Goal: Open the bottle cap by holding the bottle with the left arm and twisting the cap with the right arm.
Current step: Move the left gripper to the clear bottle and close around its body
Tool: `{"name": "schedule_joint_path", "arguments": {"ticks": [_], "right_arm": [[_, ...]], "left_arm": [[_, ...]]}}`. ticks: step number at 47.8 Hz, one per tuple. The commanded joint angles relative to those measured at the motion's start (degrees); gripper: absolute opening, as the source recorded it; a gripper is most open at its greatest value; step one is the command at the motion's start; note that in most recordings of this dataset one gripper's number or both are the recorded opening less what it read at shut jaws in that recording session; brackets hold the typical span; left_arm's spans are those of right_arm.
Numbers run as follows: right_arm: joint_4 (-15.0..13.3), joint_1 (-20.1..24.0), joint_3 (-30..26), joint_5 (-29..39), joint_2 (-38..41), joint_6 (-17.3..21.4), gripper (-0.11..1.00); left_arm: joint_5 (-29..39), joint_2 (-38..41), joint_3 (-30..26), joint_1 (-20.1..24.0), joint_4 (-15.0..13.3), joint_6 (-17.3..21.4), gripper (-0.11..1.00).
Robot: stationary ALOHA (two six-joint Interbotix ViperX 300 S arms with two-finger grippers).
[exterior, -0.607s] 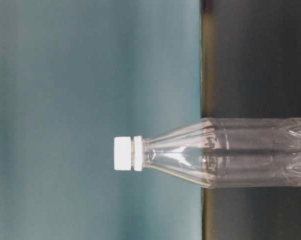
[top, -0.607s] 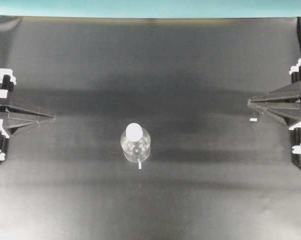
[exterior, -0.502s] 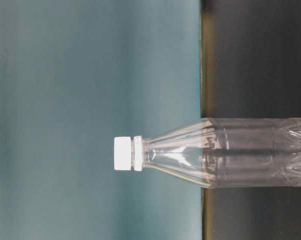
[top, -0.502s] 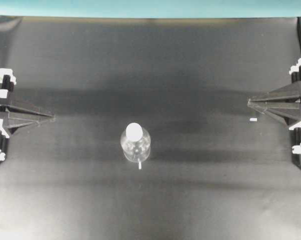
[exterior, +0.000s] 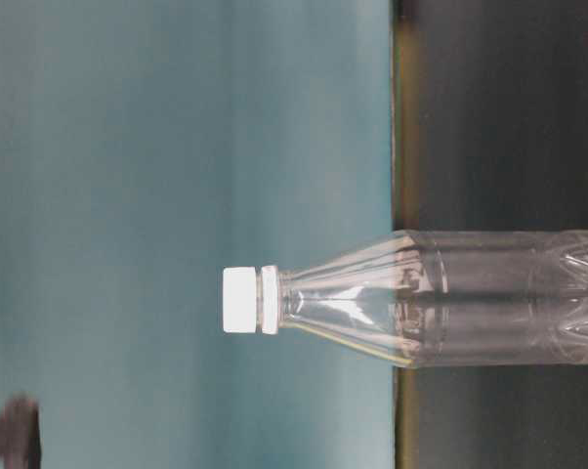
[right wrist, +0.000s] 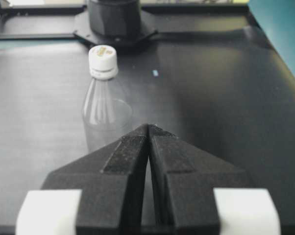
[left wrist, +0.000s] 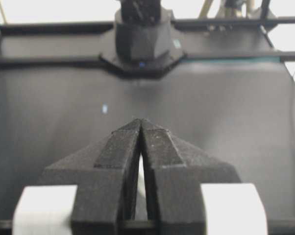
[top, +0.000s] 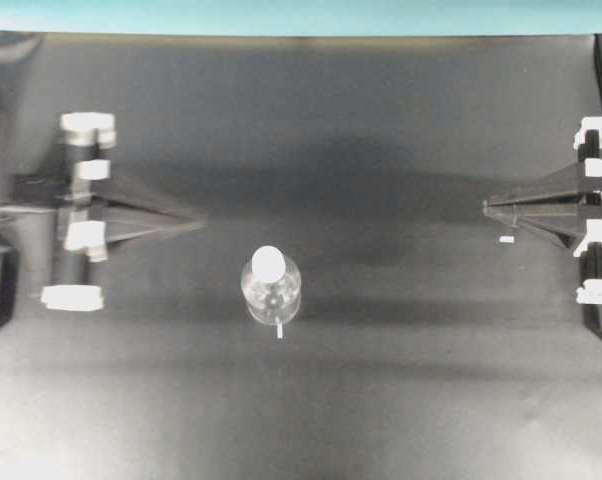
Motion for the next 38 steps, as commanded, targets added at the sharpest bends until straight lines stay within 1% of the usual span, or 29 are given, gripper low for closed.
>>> {"name": "schedule_joint_path", "arguments": {"ticks": [1, 4, 7, 11, 12, 14, 16, 19, 21, 26, 31, 38], "right_arm": [[0.1, -0.6, -1.4, -0.2, 0.4, 1.0, -0.01], [0.1, -0.6, -1.4, -0.1, 0.4, 1.6, -0.01], [0.1, -0.6, -1.3, 0.3, 0.4, 2.2, -0.01], [0.1, -0.7, -1.4, 0.4, 0.4, 2.8, -0.01], [0.1, -0.7, -1.3, 0.4, 0.4, 2.9, -0.01], [0.2, -0.6, -1.3, 0.4, 0.3, 3.1, -0.01], [0.2, -0.7, -1.4, 0.4, 0.4, 3.2, -0.01], [0.2, -0.7, -1.4, 0.4, 0.2, 3.2, -0.01], [0.1, -0.7, -1.4, 0.4, 0.1, 3.3, -0.01], [0.4, -0.7, -1.3, 0.8, -0.2, 3.6, -0.01], [1.2, -0.7, -1.3, 1.1, -0.6, 5.7, -0.01], [1.4, -0.7, -1.4, 1.1, -0.7, 9.9, -0.01]], "left_arm": [[-1.1, 2.8, -3.4, 0.3, 0.3, 0.4, 0.1], [-1.4, 5.2, -4.7, 0.4, 0.3, 0.4, 0.15], [-2.0, 6.9, -5.7, 0.4, 0.2, 0.4, 0.31], [-4.3, 9.0, -6.6, 0.2, 0.3, -0.2, 0.57], [-5.1, 9.5, -6.6, 0.2, 0.3, -0.4, 0.65], [-6.9, 10.4, -6.6, 0.0, 0.2, -1.1, 0.76], [-9.1, 11.3, -6.4, 0.0, 0.3, -1.9, 0.87], [-13.3, 13.4, -5.7, -0.1, 0.2, -3.6, 0.97], [-15.8, 14.7, -5.1, -0.2, 0.2, -4.2, 0.98], [-23.3, 19.0, -3.2, -0.3, 0.2, -5.4, 0.97], [-31.0, 24.3, -1.4, -0.4, 0.3, -6.0, 0.97], [-36.7, 29.4, 0.1, -0.2, 0.3, -6.3, 0.98]]}}
